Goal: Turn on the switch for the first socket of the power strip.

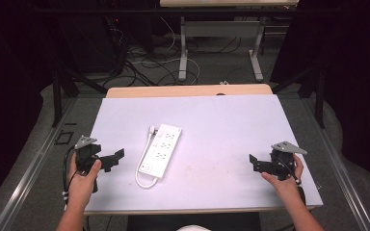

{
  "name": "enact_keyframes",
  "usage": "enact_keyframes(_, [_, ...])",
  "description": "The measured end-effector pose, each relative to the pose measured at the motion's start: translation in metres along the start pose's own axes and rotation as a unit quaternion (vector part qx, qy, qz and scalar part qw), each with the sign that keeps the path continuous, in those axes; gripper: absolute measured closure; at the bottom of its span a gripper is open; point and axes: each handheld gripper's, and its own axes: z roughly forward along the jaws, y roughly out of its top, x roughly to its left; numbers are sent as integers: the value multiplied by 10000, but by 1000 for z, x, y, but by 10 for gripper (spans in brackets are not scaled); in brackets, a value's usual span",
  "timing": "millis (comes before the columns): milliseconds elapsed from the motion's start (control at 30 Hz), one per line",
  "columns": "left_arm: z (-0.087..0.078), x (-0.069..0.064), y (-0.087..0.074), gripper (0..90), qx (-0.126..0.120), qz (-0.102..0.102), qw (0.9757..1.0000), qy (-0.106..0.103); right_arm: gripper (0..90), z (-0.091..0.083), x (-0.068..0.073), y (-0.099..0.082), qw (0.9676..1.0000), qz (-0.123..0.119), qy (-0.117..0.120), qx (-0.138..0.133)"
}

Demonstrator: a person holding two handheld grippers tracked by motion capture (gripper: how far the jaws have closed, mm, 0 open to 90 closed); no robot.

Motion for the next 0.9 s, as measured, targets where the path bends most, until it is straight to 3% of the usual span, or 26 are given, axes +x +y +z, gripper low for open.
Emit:
enact_keyframes(367, [1,7,-13,14,-127,7,9999,45,16,-1,-1,0,10000,-32,-13,-8])
enact_keyframes(900, [8,8,-20,22,-21,46,10000,65,16,0,0,0,10000,5,16,-8])
